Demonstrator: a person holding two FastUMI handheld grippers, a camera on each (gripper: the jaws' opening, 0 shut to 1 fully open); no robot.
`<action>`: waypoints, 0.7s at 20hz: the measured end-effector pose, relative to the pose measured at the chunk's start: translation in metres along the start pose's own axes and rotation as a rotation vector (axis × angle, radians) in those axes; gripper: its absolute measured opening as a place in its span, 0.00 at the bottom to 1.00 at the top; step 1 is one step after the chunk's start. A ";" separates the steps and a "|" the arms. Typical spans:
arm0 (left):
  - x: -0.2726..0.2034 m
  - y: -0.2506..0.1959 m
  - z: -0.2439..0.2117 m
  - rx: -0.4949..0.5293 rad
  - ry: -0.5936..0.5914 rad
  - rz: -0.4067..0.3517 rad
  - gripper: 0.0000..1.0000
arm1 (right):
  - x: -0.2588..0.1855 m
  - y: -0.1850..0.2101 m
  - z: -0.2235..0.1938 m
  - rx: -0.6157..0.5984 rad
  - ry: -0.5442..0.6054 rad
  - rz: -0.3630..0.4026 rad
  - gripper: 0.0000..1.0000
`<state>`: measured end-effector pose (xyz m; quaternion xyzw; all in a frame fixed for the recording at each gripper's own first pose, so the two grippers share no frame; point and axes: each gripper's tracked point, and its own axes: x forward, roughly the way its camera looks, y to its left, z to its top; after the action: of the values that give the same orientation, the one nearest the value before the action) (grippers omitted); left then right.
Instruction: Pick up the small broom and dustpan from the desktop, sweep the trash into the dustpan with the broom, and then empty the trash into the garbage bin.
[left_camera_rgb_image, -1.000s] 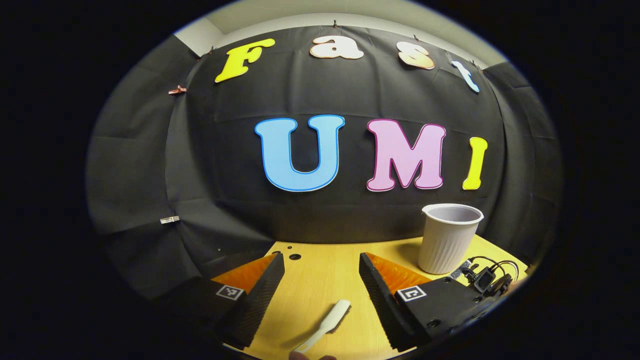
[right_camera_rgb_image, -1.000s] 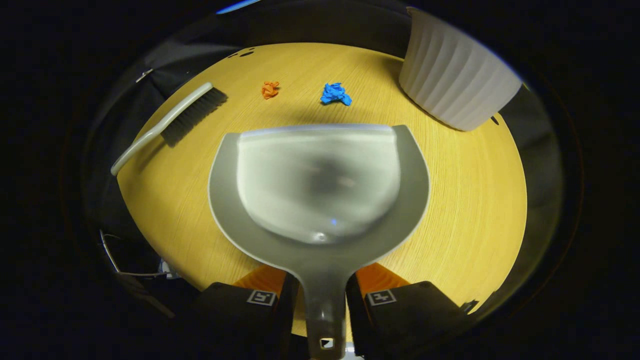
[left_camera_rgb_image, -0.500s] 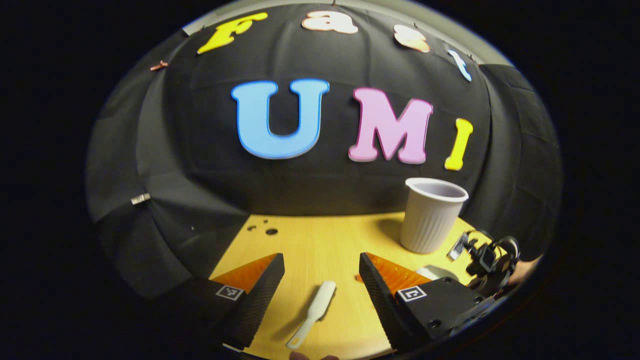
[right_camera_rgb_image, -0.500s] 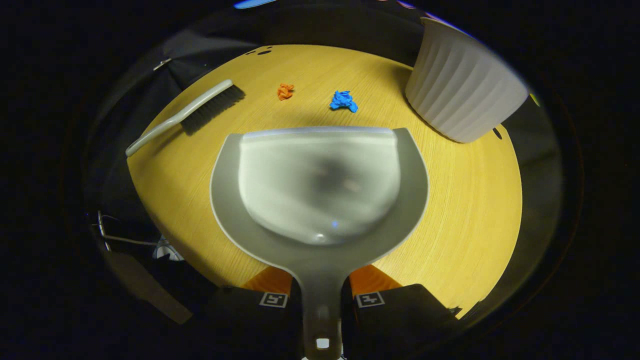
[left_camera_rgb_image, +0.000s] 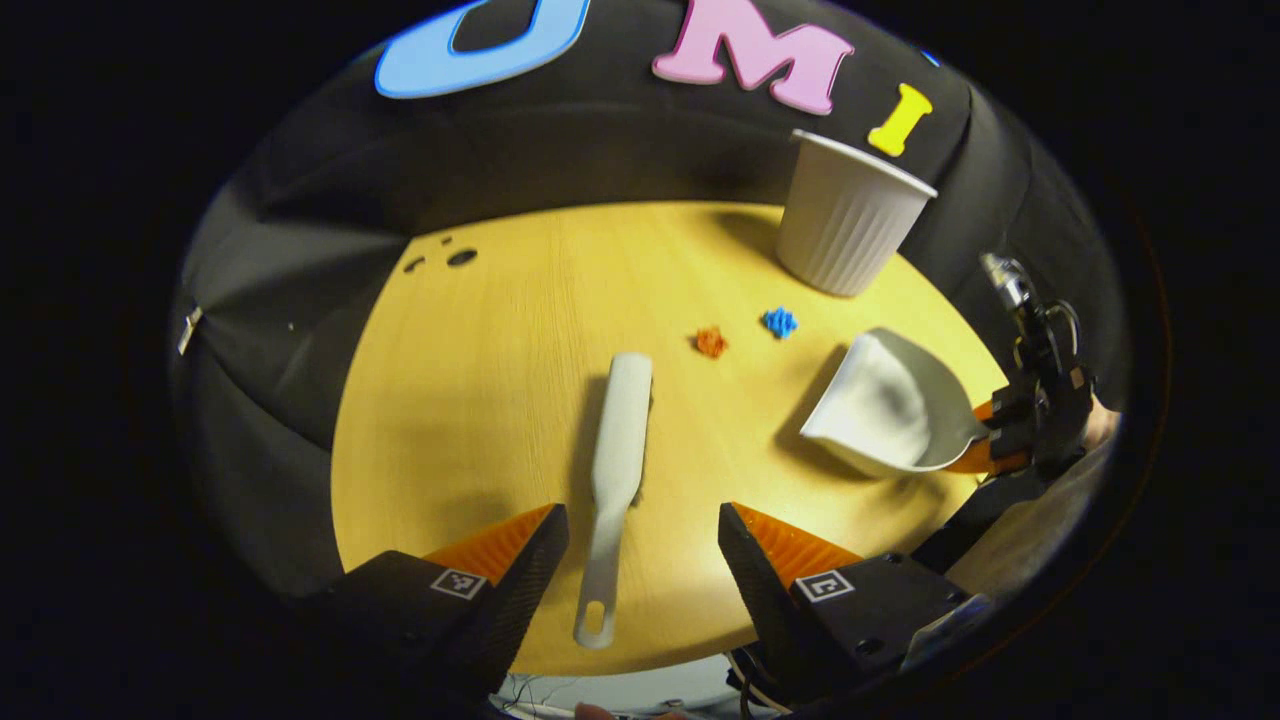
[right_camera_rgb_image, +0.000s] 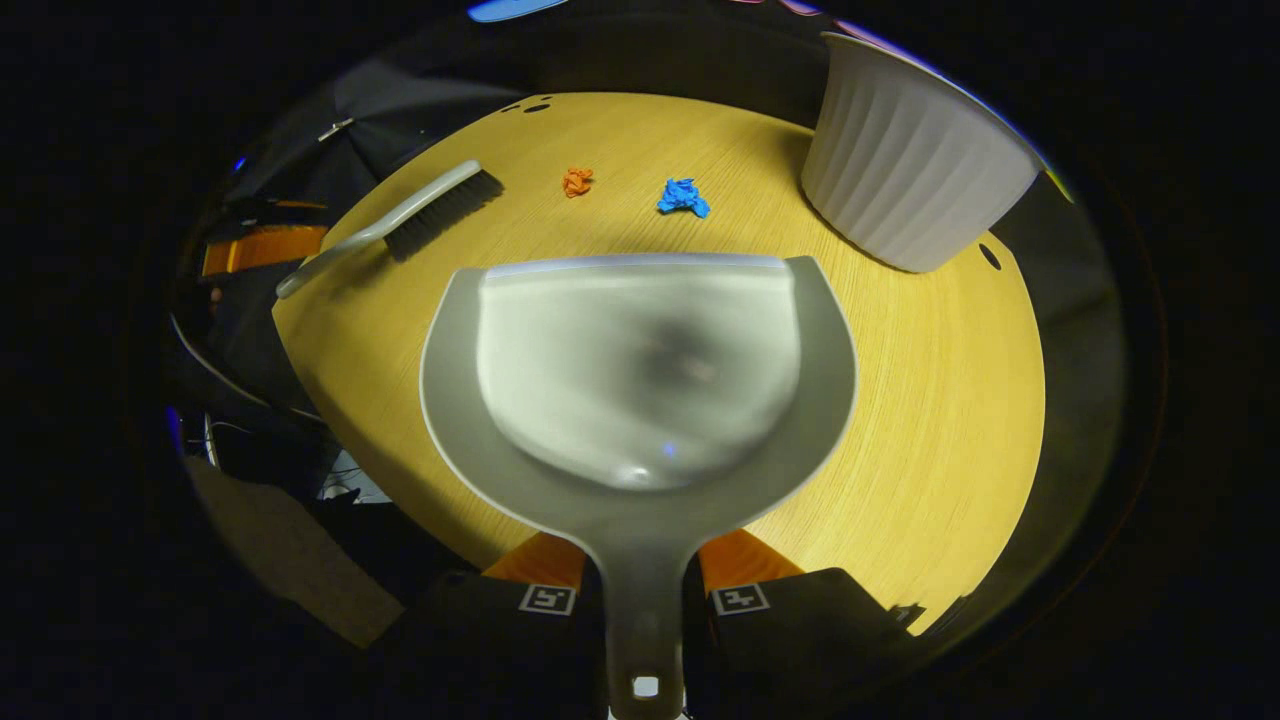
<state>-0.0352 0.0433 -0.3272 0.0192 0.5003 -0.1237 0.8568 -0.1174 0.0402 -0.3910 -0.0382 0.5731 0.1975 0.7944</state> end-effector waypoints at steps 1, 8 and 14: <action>0.007 0.007 -0.005 -0.010 0.032 0.009 0.96 | -0.001 -0.001 0.000 0.003 -0.002 0.000 0.34; 0.045 0.033 -0.029 0.026 0.216 0.059 0.90 | -0.001 -0.004 0.001 0.030 -0.008 -0.004 0.34; 0.069 0.032 -0.032 0.038 0.277 0.052 0.75 | -0.002 -0.007 0.000 0.043 -0.004 -0.006 0.34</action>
<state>-0.0230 0.0665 -0.4055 0.0652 0.6108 -0.1070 0.7818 -0.1159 0.0335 -0.3900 -0.0223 0.5755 0.1826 0.7968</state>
